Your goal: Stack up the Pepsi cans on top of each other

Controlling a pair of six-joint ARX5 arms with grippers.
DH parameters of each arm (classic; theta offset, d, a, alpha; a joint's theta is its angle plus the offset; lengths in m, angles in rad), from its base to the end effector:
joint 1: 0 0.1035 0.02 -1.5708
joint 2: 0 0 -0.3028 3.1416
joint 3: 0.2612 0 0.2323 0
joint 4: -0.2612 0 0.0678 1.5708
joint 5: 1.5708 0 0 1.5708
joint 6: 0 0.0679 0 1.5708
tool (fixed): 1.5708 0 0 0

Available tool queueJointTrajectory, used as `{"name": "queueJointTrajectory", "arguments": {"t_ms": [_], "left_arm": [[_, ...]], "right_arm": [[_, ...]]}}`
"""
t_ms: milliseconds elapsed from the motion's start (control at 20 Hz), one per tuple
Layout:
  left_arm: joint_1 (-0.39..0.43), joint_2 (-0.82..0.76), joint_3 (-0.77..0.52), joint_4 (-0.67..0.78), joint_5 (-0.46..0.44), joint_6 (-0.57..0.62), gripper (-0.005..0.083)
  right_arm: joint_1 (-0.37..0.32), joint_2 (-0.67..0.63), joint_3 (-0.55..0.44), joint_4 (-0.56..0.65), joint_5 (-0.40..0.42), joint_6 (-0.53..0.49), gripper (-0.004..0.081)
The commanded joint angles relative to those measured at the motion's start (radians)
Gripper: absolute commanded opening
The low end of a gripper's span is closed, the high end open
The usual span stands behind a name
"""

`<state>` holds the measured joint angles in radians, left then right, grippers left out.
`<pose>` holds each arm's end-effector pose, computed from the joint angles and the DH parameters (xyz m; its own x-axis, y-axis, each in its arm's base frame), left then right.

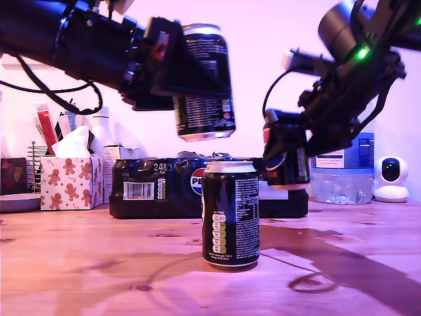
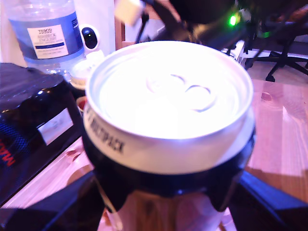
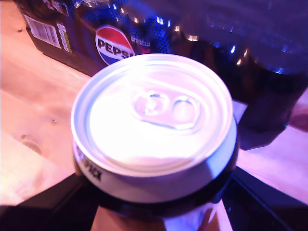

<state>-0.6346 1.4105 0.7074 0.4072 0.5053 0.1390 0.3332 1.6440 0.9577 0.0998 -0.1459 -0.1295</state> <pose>0.2248 -0.2063 0.2660 0.3871 -0.8861 -0.2552 0.9156 0.4020 -0.0073 0.3428 0.1291 0.2350 0.7312 0.4069 -0.5476 -0.5019 0.8645 -0.0278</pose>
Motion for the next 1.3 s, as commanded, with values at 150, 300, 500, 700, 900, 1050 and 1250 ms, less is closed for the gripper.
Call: {"name": "queueJointTrajectory", "arguments": {"t_ms": [150, 300, 500, 700, 900, 1050, 1250], "left_arm": [[-0.016, -0.034, 0.049, 0.032, -0.016, 0.012, 0.0409], [-0.016, -0.006, 0.076, 0.026, -0.016, 0.013, 0.0409], [-0.017, 0.026, 0.1, 0.014, -0.016, 0.019, 0.0409], [-0.023, 0.063, 0.142, -0.016, -0.015, 0.02, 0.0409], [-0.023, 0.119, 0.17, -0.026, -0.015, 0.02, 0.0409], [-0.03, 0.135, 0.172, -0.043, -0.013, 0.019, 0.0409], [-0.041, 0.153, 0.172, -0.05, -0.013, 0.019, 0.0409]], "right_arm": [[-0.008, -0.033, 0.0, 0.018, -0.003, -0.004, 0.042], [-0.007, -0.033, 0.0, 0.018, -0.003, -0.006, 0.042], [-0.008, -0.033, 0.0, 0.019, -0.002, -0.008, 0.042], [-0.008, -0.033, 0.0, 0.021, -0.002, -0.009, 0.042], [-0.009, -0.033, 0.0, 0.022, -0.002, -0.01, 0.042], [-0.014, -0.033, 0.0, 0.022, -0.003, -0.01, 0.042], [-0.022, -0.033, 0.0, 0.023, -0.002, -0.01, 0.042]]}}
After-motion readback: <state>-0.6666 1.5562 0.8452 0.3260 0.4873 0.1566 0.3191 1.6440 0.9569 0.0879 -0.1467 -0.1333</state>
